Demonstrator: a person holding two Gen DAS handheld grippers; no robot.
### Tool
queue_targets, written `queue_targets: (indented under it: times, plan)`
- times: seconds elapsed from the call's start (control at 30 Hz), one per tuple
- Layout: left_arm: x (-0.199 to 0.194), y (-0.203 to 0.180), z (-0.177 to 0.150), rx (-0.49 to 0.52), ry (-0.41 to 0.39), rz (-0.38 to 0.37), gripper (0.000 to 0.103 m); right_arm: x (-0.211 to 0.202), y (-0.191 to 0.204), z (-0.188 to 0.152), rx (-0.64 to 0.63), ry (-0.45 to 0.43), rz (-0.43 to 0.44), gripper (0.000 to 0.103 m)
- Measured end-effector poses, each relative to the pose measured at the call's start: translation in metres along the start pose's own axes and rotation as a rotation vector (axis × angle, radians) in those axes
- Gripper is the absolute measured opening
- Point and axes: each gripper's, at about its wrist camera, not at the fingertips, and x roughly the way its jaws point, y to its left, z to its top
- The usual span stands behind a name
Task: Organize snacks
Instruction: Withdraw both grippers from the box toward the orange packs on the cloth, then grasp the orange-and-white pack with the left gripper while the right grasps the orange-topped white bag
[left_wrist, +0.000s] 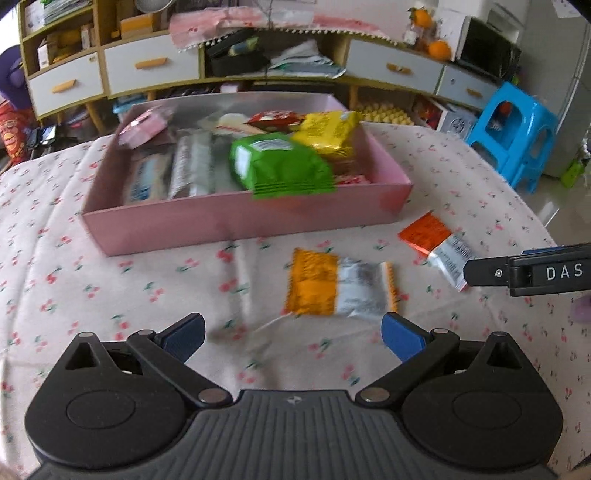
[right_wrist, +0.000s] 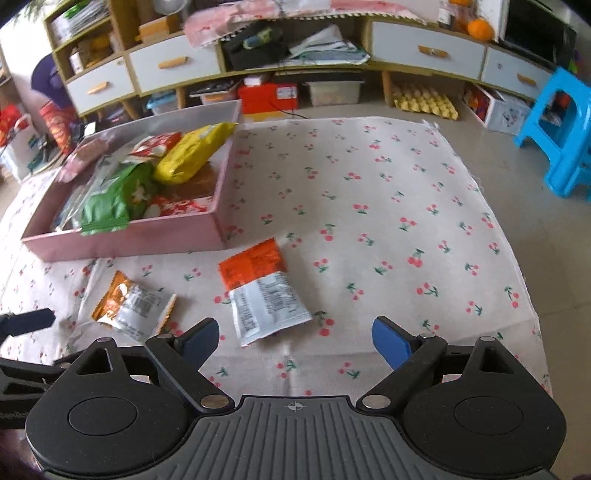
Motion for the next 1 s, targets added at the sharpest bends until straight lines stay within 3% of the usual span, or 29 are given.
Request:
queue_targets:
  times: [0.27,0.43,0.6,0.73,1.0]
  plan:
    - [0.014,-0.015,0.006,0.032,-0.047,0.037,0.095,0.004,-0.022,0.002,0.087,-0.009,0.002,0.092]
    - [0.014,-0.014,0.005,0.078,-0.053,0.031,0.079,0.009,-0.025,0.003,0.113,-0.002,0.011,0.092]
    - [0.01,-0.002,0.007,0.095,-0.047,0.0,0.056,0.013,-0.018,0.004,0.101,-0.001,0.006,0.092]
    - [0.005,0.011,0.009,0.078,-0.039,-0.042,0.046,0.016,-0.011,0.005,0.086,0.004,0.01,0.092]
    - [0.0,0.021,0.011,0.071,-0.019,-0.069,0.035,0.026,0.008,0.005,0.04,0.023,0.012,0.092]
